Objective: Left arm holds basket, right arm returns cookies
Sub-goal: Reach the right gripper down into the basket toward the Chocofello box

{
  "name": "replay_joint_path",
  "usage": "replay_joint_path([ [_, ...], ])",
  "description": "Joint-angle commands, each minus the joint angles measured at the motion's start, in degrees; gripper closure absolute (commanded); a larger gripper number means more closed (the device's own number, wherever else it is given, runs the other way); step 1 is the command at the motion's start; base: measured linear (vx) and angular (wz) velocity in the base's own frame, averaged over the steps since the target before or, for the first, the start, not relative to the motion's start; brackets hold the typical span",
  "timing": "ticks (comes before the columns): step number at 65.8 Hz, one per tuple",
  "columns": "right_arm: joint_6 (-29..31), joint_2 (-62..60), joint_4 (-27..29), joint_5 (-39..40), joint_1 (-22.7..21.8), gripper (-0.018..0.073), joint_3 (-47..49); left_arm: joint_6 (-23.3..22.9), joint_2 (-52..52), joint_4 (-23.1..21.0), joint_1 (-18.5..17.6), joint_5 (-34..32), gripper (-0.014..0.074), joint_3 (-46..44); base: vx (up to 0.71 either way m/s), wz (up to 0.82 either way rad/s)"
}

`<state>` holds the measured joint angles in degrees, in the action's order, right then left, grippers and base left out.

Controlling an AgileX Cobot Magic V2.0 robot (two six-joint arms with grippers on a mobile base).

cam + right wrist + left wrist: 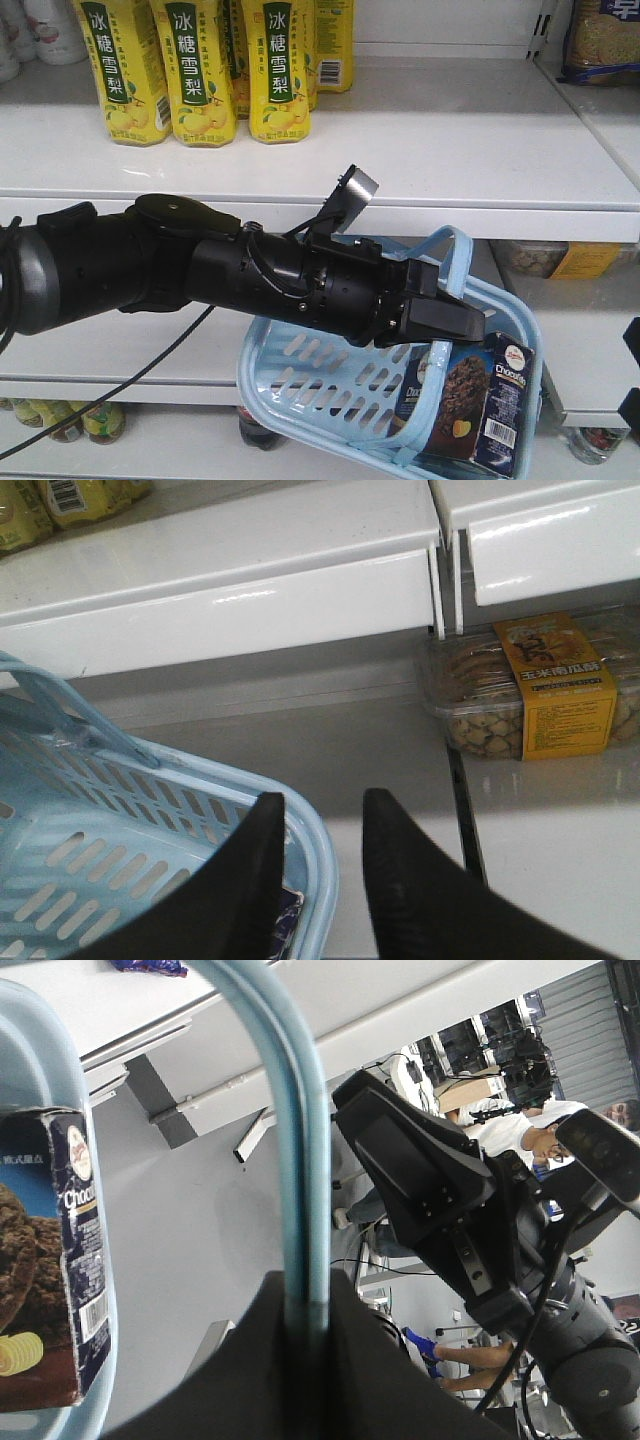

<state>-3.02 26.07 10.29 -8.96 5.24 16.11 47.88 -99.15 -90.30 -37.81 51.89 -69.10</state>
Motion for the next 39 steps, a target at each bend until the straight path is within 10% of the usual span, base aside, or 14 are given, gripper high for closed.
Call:
replay_joint_path([
  [1,-0.2,0.7,0.3,3.3,-0.1,0.0187,2.1,1.7,3.1,-6.7,0.5,-1.4,0.0603,-2.3,0.0,0.0],
  [39,0.1,12.5,18.1,-13.8,4.8,0.0043,10.8,1.7,3.1,-6.7,0.5,-1.4,0.0603,-2.3,0.0,0.0],
])
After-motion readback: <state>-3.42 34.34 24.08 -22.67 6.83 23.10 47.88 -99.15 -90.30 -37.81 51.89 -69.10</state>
